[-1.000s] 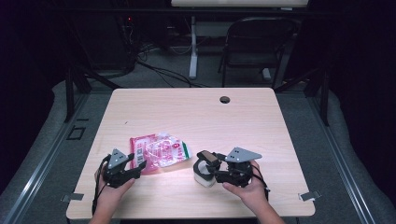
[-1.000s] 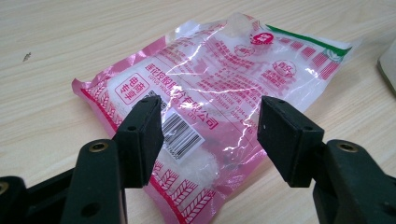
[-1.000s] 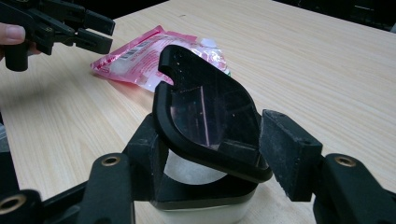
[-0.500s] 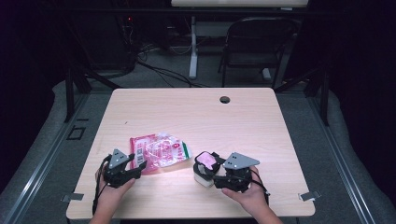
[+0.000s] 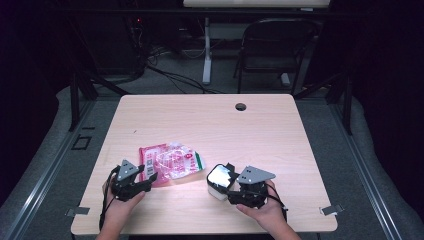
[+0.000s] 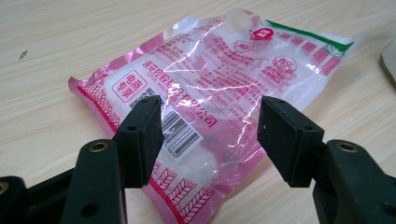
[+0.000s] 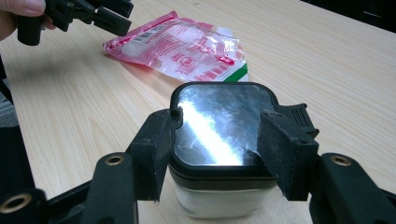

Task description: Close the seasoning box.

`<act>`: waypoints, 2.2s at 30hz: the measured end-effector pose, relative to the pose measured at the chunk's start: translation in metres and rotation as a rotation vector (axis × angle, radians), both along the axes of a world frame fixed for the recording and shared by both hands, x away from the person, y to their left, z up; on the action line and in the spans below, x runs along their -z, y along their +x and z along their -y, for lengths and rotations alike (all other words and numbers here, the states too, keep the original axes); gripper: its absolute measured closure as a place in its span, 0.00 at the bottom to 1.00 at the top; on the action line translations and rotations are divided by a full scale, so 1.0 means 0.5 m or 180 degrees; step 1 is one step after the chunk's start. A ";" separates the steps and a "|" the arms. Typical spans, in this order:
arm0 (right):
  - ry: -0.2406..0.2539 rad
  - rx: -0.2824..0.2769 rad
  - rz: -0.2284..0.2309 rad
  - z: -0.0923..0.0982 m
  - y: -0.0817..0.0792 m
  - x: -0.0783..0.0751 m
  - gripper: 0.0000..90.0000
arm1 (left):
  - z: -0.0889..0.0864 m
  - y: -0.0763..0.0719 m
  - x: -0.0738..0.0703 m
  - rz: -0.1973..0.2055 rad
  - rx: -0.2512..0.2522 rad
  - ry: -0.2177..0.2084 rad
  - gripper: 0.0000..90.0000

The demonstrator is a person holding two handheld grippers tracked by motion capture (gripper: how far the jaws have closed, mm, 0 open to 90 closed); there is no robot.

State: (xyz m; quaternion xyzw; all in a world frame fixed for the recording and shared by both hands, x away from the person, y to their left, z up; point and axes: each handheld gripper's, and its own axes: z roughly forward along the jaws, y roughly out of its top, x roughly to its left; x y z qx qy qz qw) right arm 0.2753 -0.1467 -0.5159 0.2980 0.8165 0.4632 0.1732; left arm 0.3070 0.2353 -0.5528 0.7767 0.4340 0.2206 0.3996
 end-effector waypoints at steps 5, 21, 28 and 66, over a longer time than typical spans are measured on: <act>-0.0004 0.0000 -0.0007 0.001 0.000 0.003 0.50 | 0.001 0.000 0.001 -0.0002 -0.0001 0.0003 0.45; 0.0051 0.0034 -0.0033 0.009 0.003 0.001 0.49 | 0.002 0.000 0.001 -0.0001 0.0007 0.0016 0.45; 0.0131 0.0122 -0.0031 0.026 0.007 -0.004 0.49 | 0.003 0.001 0.002 -0.0003 0.0017 0.0021 0.45; 0.0203 0.0996 -0.0472 0.210 0.041 0.045 0.47 | -0.005 0.004 0.003 -0.0006 -0.0059 -0.0017 0.45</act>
